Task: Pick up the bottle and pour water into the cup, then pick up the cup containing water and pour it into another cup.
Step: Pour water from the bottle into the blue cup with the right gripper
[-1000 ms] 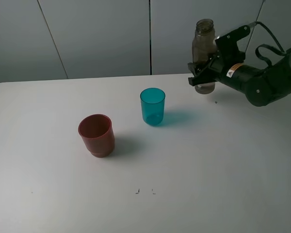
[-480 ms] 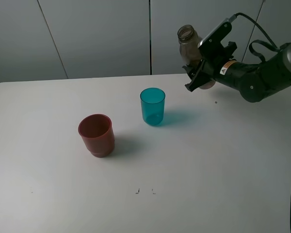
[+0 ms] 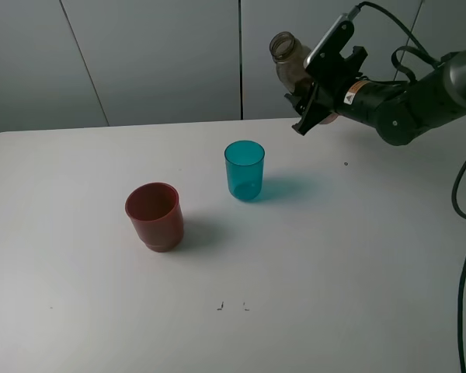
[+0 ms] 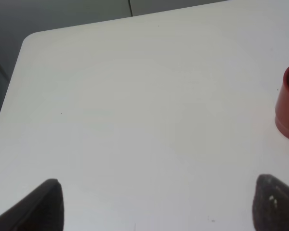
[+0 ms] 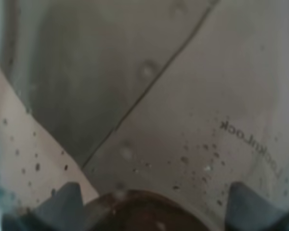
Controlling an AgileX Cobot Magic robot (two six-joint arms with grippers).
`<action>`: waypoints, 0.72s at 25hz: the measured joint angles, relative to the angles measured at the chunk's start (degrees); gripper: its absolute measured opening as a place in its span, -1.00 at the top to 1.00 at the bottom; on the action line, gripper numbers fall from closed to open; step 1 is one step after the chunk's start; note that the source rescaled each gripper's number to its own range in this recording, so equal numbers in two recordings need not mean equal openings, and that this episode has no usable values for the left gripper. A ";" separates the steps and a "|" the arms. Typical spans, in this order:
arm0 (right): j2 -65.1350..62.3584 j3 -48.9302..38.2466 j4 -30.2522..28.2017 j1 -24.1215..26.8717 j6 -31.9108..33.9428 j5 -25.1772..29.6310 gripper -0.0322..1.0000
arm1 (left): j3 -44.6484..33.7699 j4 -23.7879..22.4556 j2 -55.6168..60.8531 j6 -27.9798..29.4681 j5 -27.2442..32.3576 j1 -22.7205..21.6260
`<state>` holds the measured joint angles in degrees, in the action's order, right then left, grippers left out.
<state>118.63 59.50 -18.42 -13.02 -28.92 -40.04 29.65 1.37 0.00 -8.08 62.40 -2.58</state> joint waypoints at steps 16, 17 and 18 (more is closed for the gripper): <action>2.23 0.69 -4.73 0.00 -15.99 -0.34 0.92 | 0.00 0.00 0.00 0.00 0.00 0.00; 2.23 0.69 -5.22 0.00 -16.89 -0.34 0.92 | 0.00 0.00 0.00 0.00 0.00 0.00; 2.23 0.69 -5.65 0.00 -17.84 -0.34 0.92 | 0.00 0.00 0.00 0.00 0.00 0.00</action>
<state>120.86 60.19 -24.06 -13.02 -46.76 -40.38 29.65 1.37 0.00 -8.08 62.40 -2.58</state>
